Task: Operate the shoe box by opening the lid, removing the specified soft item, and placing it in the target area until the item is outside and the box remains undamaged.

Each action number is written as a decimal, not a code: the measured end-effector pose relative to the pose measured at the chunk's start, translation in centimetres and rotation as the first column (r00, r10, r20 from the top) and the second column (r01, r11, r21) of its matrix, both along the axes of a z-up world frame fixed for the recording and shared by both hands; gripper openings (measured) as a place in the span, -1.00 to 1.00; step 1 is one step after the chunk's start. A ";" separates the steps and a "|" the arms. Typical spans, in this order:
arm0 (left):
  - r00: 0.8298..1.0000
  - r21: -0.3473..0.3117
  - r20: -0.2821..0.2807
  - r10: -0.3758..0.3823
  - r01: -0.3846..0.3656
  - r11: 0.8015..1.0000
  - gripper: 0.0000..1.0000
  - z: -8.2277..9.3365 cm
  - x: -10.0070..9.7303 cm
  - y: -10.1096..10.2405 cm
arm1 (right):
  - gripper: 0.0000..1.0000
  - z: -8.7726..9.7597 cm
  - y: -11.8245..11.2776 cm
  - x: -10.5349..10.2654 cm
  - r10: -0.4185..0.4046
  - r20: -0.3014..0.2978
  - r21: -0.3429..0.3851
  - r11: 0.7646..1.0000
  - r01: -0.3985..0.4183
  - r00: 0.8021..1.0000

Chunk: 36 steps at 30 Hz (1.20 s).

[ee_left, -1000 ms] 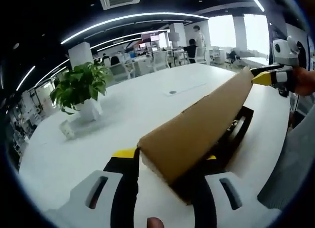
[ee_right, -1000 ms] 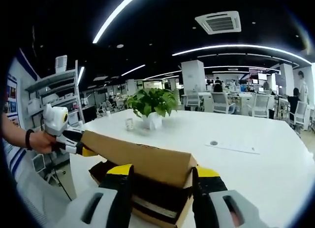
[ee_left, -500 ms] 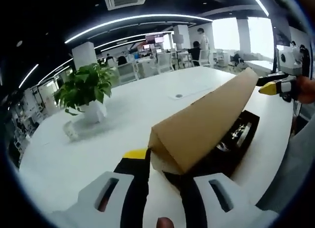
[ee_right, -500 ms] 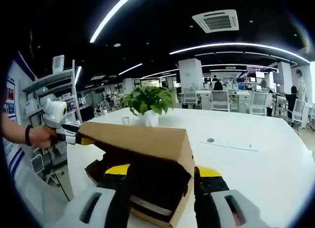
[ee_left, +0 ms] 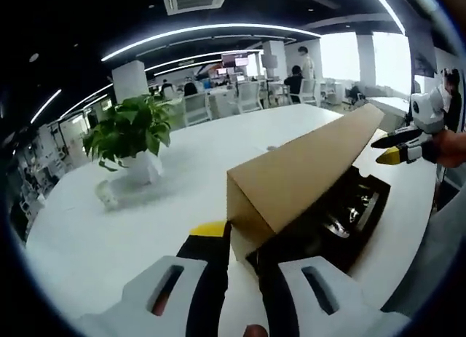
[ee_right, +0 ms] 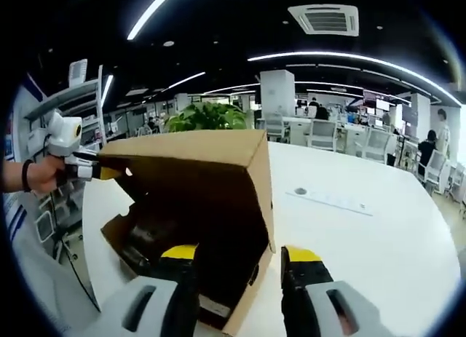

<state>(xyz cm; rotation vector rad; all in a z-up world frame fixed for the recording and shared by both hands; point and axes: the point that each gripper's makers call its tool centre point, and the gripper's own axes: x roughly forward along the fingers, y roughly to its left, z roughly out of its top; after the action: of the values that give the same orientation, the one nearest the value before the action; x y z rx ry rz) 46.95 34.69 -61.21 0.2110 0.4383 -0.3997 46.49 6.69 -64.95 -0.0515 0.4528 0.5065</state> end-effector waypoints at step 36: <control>0.999 -0.025 -0.026 0.020 -0.021 0.999 -0.84 0.7 3.0 0.5 | -1.00 -1.5 -0.7 6.5 -0.028 -0.091 -0.042 0.999 0.024 0.996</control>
<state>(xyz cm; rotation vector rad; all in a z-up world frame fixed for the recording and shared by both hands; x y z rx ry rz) 49.94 35.15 -60.49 0.1766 0.4597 -0.3880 53.00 6.00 -66.45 -0.0623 0.5526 0.4756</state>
